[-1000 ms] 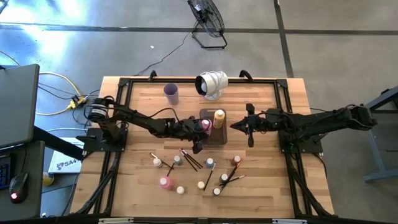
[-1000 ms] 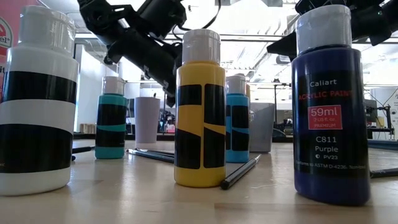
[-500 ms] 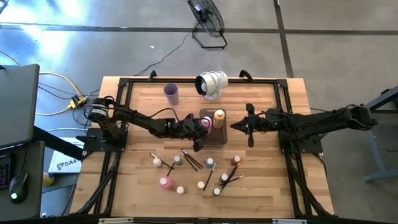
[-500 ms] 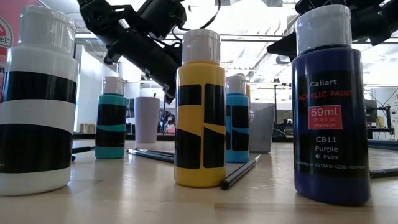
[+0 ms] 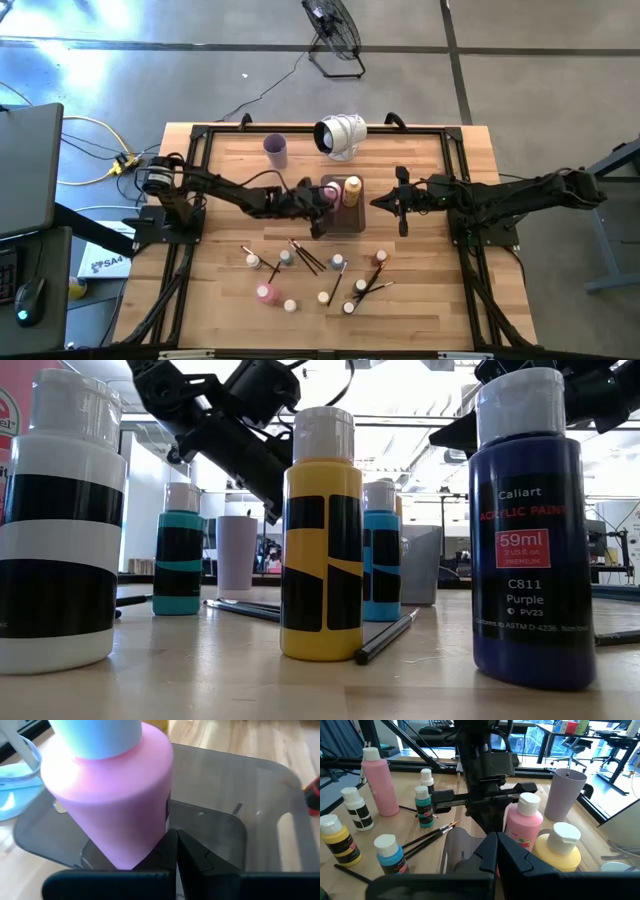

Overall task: Pick & Place Paint Supplies
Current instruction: Put the top pink paint bottle into the black bin

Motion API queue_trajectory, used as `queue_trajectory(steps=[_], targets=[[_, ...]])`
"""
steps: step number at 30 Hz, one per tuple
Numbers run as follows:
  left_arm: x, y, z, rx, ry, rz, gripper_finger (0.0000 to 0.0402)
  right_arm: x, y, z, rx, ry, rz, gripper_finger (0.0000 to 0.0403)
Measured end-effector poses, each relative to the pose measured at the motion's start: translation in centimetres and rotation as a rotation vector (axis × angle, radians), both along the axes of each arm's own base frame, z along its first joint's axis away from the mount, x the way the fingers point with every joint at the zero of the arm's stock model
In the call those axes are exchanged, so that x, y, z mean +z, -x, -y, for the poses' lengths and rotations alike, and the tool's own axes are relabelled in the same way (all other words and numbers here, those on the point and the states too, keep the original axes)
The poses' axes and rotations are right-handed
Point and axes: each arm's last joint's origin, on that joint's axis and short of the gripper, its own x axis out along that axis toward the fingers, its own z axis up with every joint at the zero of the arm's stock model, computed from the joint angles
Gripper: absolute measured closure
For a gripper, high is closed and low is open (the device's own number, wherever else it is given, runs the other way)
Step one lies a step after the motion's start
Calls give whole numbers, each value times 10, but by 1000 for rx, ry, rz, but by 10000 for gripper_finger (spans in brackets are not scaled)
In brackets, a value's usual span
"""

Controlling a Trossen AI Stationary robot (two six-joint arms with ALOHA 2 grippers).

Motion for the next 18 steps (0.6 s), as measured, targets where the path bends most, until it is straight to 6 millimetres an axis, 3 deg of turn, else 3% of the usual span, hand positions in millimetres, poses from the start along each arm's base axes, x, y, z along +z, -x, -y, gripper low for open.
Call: queue_trajectory(steps=[18], targets=[[0, 0, -12, 3, -43, -11, 396, 0, 0, 0, -5, 1, 0, 401]])
